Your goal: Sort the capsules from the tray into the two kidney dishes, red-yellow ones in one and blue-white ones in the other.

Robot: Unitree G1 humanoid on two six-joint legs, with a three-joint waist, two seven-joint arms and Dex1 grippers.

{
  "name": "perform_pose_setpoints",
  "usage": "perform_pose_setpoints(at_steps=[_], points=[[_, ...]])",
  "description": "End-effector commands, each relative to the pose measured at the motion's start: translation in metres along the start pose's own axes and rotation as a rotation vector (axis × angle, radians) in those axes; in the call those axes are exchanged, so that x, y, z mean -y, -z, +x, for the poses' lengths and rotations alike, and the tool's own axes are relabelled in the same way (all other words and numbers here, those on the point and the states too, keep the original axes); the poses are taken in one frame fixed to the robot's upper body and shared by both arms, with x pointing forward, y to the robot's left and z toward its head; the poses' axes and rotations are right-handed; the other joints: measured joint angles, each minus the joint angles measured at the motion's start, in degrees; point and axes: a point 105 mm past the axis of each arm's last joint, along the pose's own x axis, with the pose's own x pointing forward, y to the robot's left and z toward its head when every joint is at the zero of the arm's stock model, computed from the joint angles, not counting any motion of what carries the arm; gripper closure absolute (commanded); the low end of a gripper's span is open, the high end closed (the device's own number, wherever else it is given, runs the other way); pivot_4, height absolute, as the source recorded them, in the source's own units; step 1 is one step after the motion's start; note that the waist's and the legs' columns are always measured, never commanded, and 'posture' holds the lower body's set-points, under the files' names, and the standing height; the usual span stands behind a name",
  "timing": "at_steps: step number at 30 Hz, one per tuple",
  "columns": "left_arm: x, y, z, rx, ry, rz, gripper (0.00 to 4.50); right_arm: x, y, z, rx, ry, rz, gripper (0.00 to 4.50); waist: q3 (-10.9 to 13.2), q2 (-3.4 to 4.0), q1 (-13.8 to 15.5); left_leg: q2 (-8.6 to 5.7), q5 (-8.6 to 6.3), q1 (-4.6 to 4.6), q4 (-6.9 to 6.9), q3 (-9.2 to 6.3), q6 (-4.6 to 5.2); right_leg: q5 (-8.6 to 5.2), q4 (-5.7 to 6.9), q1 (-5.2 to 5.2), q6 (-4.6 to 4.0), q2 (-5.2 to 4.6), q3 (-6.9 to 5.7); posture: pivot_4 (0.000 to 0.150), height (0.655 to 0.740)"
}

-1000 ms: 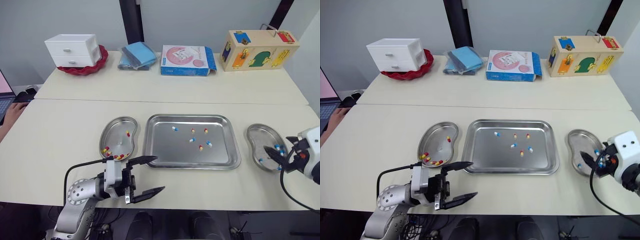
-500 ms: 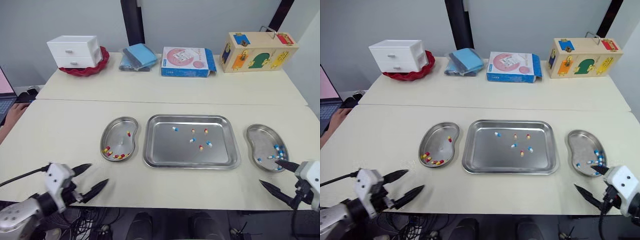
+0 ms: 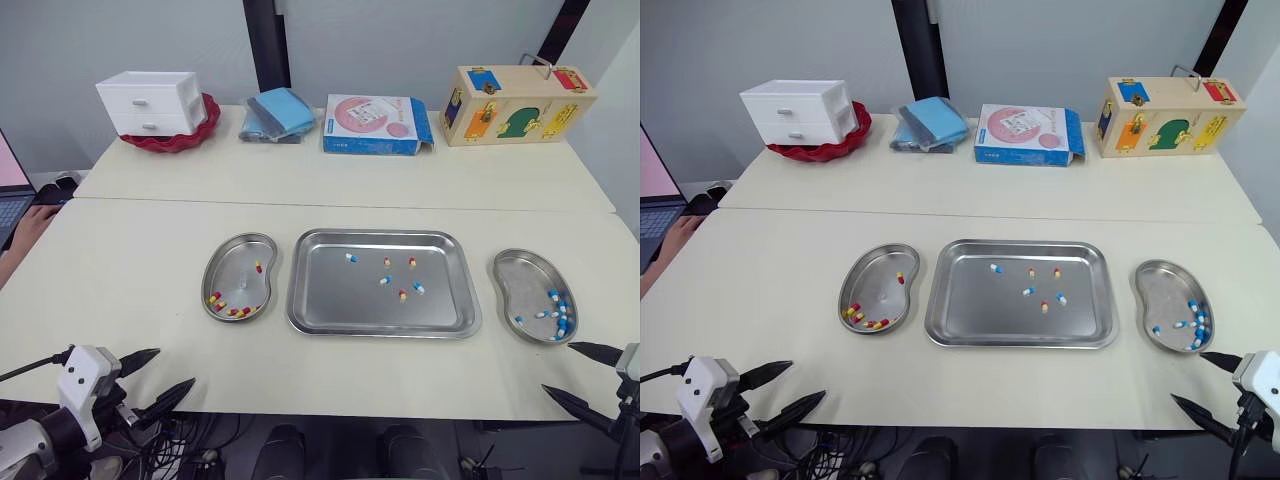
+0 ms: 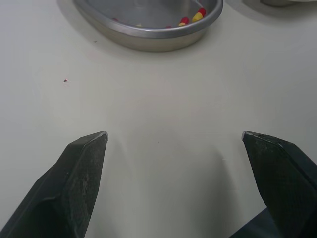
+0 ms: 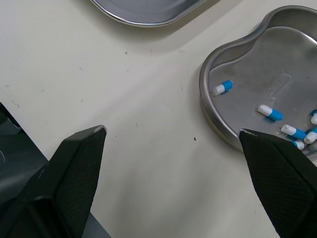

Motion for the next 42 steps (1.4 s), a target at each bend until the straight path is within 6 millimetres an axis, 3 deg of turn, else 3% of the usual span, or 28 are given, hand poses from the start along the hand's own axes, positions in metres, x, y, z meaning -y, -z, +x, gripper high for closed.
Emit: perform_pose_setpoints(at_steps=[1, 9, 13, 16, 21, 25, 29, 36, 39, 42], points=[[0.009, -0.012, 0.0, 0.01, 0.049, 0.038, 0.0, 0.001, -0.002, -0.002, 0.005, 0.011, -0.019, 0.02, 0.0, 0.0, 0.0, 0.0, 0.0, 0.0, 0.0, 0.0, 0.0, 0.0, 0.0, 0.0, 0.0, 0.0, 0.0, 0.15, 0.74], [0.056, -0.045, 0.04, 0.188, 0.232, 0.09, 0.0, -0.009, 0.002, -0.002, -0.004, -0.006, -0.015, 0.02, -0.02, 0.05, 0.2, -0.01, 0.0, 0.0, 0.02, 0.0, 0.0, 0.0, 0.0, 0.04, 0.0, 0.0, 0.01, 0.15, 0.74], [0.07, -0.057, 0.059, 0.27, 0.264, 0.1, 0.0, -0.016, 0.01, -0.007, -0.031, -0.021, -0.013, 0.02, -0.03, 0.03, 0.19, 0.0, 0.0, 0.03, 0.02, -0.01, 0.0, 0.01, -0.01, 0.09, 0.01, 0.01, 0.0, 0.15, 0.74], [0.074, -0.06, 0.067, 0.326, 0.287, 0.105, 0.0, -0.022, 0.012, -0.009, -0.042, -0.039, -0.019, 0.02, -0.04, 0.05, 0.1, -0.01, 0.0, 0.07, 0.01, -0.01, 0.0, 0.0, -0.02, 0.12, 0.01, 0.01, 0.01, 0.15, 0.74], [0.077, -0.049, 0.075, 0.328, 0.336, 0.109, 0.0, -0.029, 0.001, -0.003, 0.005, -0.077, -0.037, 0.02, -0.05, 0.08, -0.08, -0.01, 0.0, 0.32, 0.0, 0.03, 0.0, 0.0, -0.02, 0.28, 0.01, 0.02, 0.06, 0.15, 0.74], [0.077, -0.045, 0.081, 0.339, 0.349, 0.111, 0.0, -0.041, -0.025, 0.012, 0.091, -0.151, -0.043, 0.02, -0.04, 0.06, 0.01, -0.01, 0.0, 0.32, 0.01, 0.03, 0.0, 0.0, -0.02, 0.31, 0.01, 0.01, 0.05, 0.15, 0.74], [0.085, -0.048, 0.086, 0.357, 0.38, 0.106, 0.0, -0.05, -0.072, 0.047, 0.228, -0.17, -0.056, 0.02, -0.05, 0.07, -0.08, 0.0, 0.0, 0.34, 0.02, 0.0, 0.0, 0.01, 0.0, 0.31, 0.01, 0.02, 0.05, 0.15, 0.74], [0.088, -0.061, 0.092, 0.4, 0.37, 0.116, 0.0, -0.053, -0.127, 0.106, 0.312, -0.19, -0.048, 0.02, -0.02, 0.03, 0.03, -0.01, 0.01, 0.29, 0.03, -0.06, -0.01, 0.03, 0.01, 0.29, 0.03, 0.02, 0.01, 0.15, 0.74], [0.089, -0.065, 0.094, 0.412, 0.361, 0.119, 0.0, -0.05, -0.147, 0.131, 0.326, -0.185, -0.065, 0.66, -0.01, 0.01, 0.0, -0.01, 0.01, 0.28, 0.02, -0.06, 0.0, 0.03, 0.0, 0.27, 0.04, 0.02, 0.01, 0.15, 0.74], [0.09, -0.068, 0.096, 0.419, 0.361, 0.121, 0.0, -0.05, -0.174, 0.153, 0.346, -0.196, -0.091, 1.65, 0.0, 0.02, -0.02, -0.01, 0.01, 0.25, 0.02, -0.07, 0.0, 0.03, 0.0, 0.23, 0.03, 0.02, -0.01, 0.15, 0.74]])
